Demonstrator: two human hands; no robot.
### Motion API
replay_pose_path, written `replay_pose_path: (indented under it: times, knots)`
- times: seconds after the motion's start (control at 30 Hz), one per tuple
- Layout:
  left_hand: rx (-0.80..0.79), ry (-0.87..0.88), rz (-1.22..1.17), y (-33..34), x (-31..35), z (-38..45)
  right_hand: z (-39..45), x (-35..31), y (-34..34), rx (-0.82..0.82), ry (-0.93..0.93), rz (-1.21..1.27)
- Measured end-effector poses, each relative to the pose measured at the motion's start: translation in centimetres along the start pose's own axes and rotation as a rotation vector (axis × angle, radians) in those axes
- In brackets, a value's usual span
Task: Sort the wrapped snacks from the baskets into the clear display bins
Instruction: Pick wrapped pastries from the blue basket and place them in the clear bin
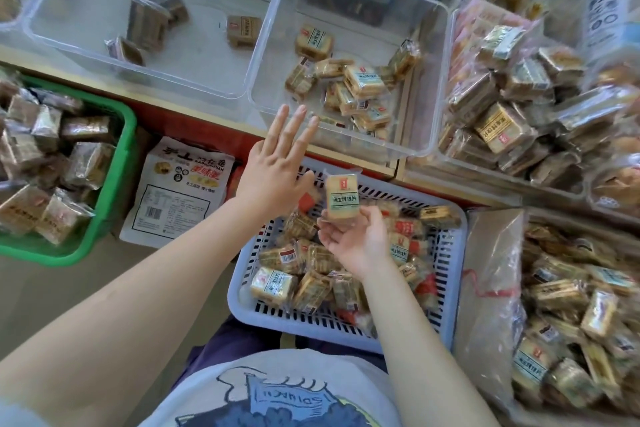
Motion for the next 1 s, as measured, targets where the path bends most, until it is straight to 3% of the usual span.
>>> replay_pose_path:
  times: [0.1,0.2,0.3,0.47,0.6,0.77,0.87,0.93,1.0]
  knots:
    - [-0.006,0.006,-0.004,-0.2,0.0,0.0,-4.5,-1.8,2.4,-0.178,-0.047,0.102]
    - [-0.014,-0.005,0.001,-0.2,0.1,0.0,-7.3,-6.1,5.5,-0.233,-0.170,0.115]
    - [-0.009,-0.005,0.001,-0.3,0.2,0.0,-7.7,-11.2,8.9,-0.196,-0.272,0.133]
    - [-0.040,0.001,0.015,-0.5,0.1,-0.2,-2.9,-16.5,13.1,-0.057,-0.248,0.172]
    - [-0.061,0.000,0.029,-0.7,0.1,-0.2,-0.9,-17.0,13.7,-0.016,-0.254,0.054]
    - [-0.048,0.008,0.026,-0.4,0.0,-0.1,-5.9,-13.9,10.8,-0.128,-0.324,-0.061]
    - [-0.047,0.003,0.030,-0.4,0.1,-0.1,-7.7,-10.5,7.7,-0.126,-0.374,-0.249]
    - [-0.049,0.003,0.036,-0.4,0.3,0.0,-5.6,-7.9,4.3,0.099,-0.355,-0.545]
    - [-0.053,-0.004,0.040,-0.2,0.3,0.0,-2.5,-5.7,1.0,0.388,-0.325,-1.105]
Point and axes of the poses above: each hand's wrist, its own z-axis towards the middle knuckle, its own y-axis out of the palm, x = y × z, the point moved 9 cm from there along z, towards the middle knuckle, and after that the axes turned 11 degrees about y, right-handed, at the moved point
